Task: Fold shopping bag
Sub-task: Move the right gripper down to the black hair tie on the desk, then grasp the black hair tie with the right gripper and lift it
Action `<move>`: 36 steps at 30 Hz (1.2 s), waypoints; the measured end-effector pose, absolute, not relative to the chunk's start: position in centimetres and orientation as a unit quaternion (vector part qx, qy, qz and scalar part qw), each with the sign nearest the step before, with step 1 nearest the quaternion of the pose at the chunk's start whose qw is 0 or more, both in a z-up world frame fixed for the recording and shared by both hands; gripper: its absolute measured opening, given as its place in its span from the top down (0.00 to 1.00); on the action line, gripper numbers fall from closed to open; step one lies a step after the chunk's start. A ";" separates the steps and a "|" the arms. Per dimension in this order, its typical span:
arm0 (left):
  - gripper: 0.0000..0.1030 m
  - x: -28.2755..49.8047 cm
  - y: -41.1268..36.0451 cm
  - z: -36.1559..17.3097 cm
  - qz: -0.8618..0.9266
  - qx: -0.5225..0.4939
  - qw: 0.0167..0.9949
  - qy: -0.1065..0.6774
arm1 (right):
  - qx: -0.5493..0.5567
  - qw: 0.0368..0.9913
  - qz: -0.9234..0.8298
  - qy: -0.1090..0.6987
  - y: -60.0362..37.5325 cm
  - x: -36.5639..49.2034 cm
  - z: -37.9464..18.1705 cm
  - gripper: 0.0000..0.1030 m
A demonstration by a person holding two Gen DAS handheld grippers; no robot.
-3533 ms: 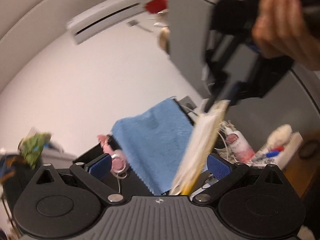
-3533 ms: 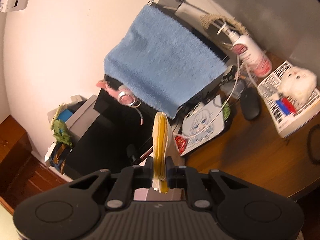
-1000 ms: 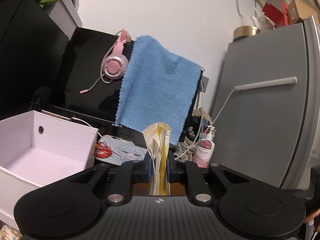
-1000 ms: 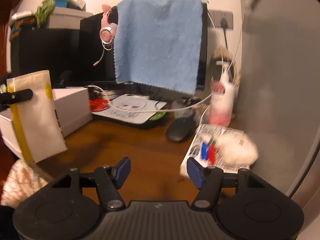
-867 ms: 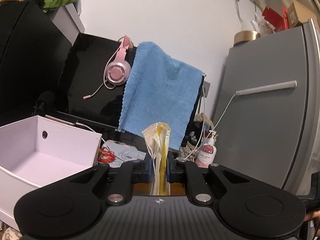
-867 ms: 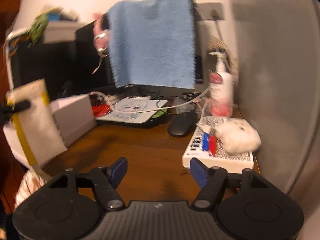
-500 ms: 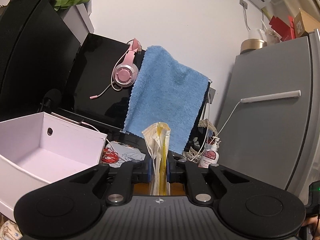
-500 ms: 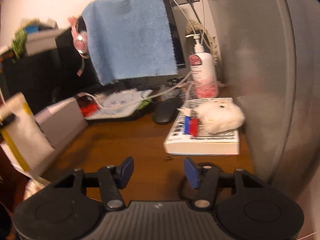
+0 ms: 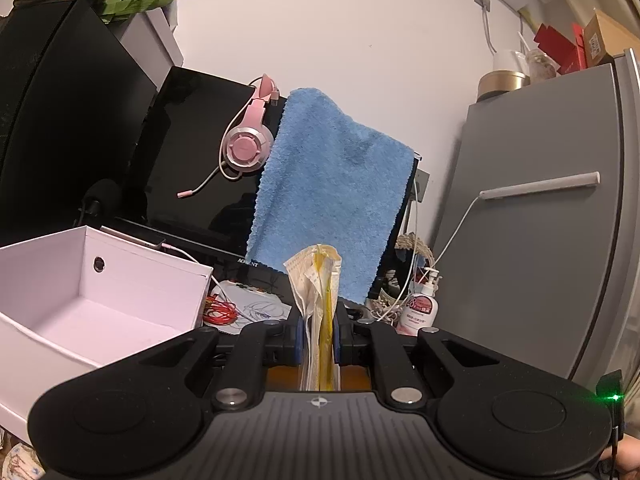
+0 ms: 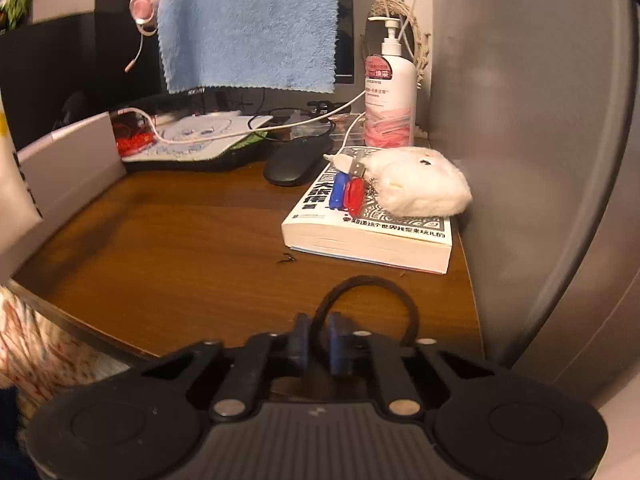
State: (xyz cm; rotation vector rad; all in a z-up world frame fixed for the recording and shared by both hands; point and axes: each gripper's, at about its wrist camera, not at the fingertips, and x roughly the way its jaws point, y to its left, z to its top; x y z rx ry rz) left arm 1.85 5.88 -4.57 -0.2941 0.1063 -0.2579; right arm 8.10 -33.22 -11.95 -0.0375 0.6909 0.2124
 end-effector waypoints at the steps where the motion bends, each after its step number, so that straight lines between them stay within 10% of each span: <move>1: 0.88 1.9 5.9 -4.6 -0.127 -0.146 0.980 0.053 | -0.025 0.935 0.105 0.337 -33.0 8.1 -11.9 0.99; 16: 0.87 1.3 5.0 -4.6 -0.113 -0.112 0.986 0.038 | 0.523 0.726 0.300 0.331 -32.7 12.0 -15.4 0.98; 36: 0.87 1.9 4.0 -5.1 -0.135 -0.105 0.983 0.062 | 0.469 0.773 0.255 0.343 -33.8 12.1 -16.6 0.77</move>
